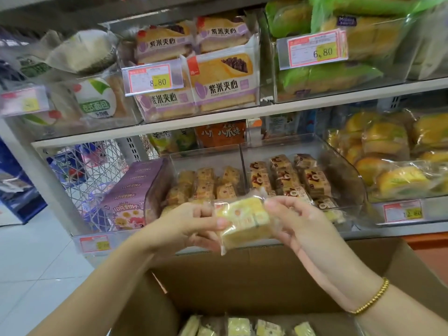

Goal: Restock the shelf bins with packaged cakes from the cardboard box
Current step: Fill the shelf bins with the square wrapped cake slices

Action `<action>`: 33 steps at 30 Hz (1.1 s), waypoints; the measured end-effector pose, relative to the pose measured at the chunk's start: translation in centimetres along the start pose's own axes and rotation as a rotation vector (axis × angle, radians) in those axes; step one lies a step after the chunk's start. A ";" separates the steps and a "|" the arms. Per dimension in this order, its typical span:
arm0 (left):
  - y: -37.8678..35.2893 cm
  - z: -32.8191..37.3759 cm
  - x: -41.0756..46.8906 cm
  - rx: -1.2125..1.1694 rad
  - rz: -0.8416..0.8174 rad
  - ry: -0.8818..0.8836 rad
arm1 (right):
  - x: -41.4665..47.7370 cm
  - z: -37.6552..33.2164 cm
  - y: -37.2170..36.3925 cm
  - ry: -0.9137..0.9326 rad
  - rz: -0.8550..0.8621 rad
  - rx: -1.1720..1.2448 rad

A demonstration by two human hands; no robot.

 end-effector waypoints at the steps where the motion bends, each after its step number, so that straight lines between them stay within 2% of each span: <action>1: 0.0 -0.4 -0.1 -0.085 0.070 -0.008 | 0.1 0.3 -0.3 -0.001 -0.018 0.109; 3: -0.8 -1.0 0.0 -0.206 0.172 -0.031 | 0.2 1.0 -1.5 -0.029 -0.068 0.190; 5: -1.9 -1.4 0.5 -0.267 0.224 -0.034 | 0.5 1.4 -2.2 -0.049 -0.044 0.156; 8: -1.5 -1.0 1.3 -0.176 0.248 -0.069 | 1.3 -0.5 -1.2 0.029 0.072 -0.004; 11: 2.5 -0.2 3.0 0.240 0.337 -0.168 | 2.9 -3.6 0.9 0.059 0.166 -0.148; 13: 5.8 -0.5 4.9 0.715 0.400 -0.175 | 4.5 -5.1 1.9 0.032 0.208 -0.231; 15: 7.4 -2.4 7.5 1.081 0.306 -0.088 | 5.8 -6.1 2.0 0.029 0.235 -0.357; 17: 7.5 -4.6 10.0 1.216 0.164 -0.057 | 6.9 -6.7 1.6 0.020 0.257 -0.487; 20: 7.4 -6.1 12.2 1.244 0.041 -0.037 | 8.1 -6.9 0.2 -0.022 0.259 -0.689; 26: 9.1 -5.5 14.3 1.239 0.062 -0.080 | 10.4 -8.0 -4.2 -0.041 0.310 -1.136; 29: 10.2 -5.8 14.9 1.195 0.075 -0.039 | 11.8 -8.6 -6.4 -0.080 0.287 -1.254; 33: 11.5 -6.3 14.8 1.071 0.122 -0.001 | 13.7 -8.6 -8.6 -0.118 0.239 -1.299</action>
Point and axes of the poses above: each hand's wrist, its own x-axis towards the middle knuckle, its own y-axis out of the back of the hand, z = x × y, the point moved 9 cm from there along x, towards the middle knuckle, and after that the axes turned 14 degrees about -y, right-handed, at the moved point
